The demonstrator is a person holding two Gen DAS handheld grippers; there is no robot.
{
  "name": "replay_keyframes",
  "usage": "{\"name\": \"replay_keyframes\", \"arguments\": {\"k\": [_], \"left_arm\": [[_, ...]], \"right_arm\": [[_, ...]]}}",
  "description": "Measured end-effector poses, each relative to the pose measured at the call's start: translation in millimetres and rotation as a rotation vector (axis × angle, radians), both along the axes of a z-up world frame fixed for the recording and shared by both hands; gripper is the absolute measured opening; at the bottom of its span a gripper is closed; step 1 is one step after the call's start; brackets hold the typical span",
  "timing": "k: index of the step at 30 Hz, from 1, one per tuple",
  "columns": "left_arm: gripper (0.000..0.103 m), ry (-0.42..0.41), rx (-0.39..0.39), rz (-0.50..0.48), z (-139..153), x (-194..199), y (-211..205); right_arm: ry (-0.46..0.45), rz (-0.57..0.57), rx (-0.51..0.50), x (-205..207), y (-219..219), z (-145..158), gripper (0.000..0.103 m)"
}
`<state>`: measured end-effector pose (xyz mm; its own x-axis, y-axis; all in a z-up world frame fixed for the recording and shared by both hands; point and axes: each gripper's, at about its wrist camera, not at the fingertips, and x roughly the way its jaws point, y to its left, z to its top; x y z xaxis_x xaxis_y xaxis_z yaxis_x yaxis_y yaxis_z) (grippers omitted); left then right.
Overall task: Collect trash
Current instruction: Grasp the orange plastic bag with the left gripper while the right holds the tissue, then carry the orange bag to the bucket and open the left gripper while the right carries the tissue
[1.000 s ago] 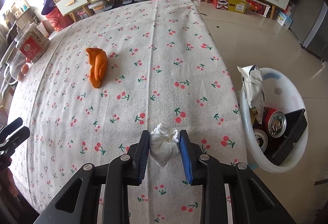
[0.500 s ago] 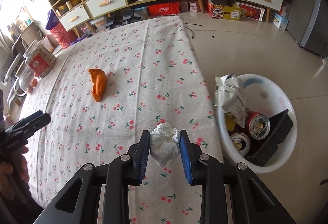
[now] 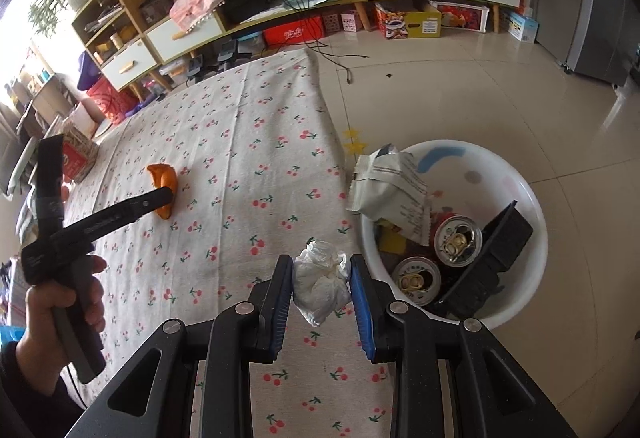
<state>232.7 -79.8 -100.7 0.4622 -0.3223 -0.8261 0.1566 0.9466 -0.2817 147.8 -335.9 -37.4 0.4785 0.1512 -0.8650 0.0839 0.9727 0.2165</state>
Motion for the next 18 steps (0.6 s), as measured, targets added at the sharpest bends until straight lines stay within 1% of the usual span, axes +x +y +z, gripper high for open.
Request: {"name": "replay_keyframes", "arguments": {"k": [1,2,3,4,6,9,11,15,18], "left_arm": [[0.057,-0.008,0.009,0.001,1,0,0],[0.052,-0.009,0.022,0.001,0,2,-1],[0.044,-0.014,0.037,0.001,1,2,-1],[0.039,-0.015,0.051,-0.002,1,1,-1],[0.024,-0.019,0.073,-0.014,2,0,1],[0.019,-0.022,0.079,-0.037,2,-2,5],[0.018,-0.019,0.079,-0.047,3,-4,7],[0.016,-0.003,0.057,-0.059,5,-11,12],[0.016,-0.006,0.047,-0.072,8,-20,16]], "right_arm": [[-0.001,-0.003,0.001,0,-2,0,0.029],[-0.003,-0.006,0.001,0,-2,0,0.029],[-0.005,-0.009,0.002,0,-3,1,0.029],[-0.006,-0.012,0.002,0,-5,1,0.029],[-0.005,-0.020,0.001,0,-8,1,0.029],[-0.003,-0.029,0.003,0,-9,1,0.029],[-0.003,-0.033,0.003,-1,-9,1,0.029],[-0.004,-0.034,0.003,-2,-8,2,0.029],[-0.007,-0.036,0.004,-2,-10,2,0.029]]}}
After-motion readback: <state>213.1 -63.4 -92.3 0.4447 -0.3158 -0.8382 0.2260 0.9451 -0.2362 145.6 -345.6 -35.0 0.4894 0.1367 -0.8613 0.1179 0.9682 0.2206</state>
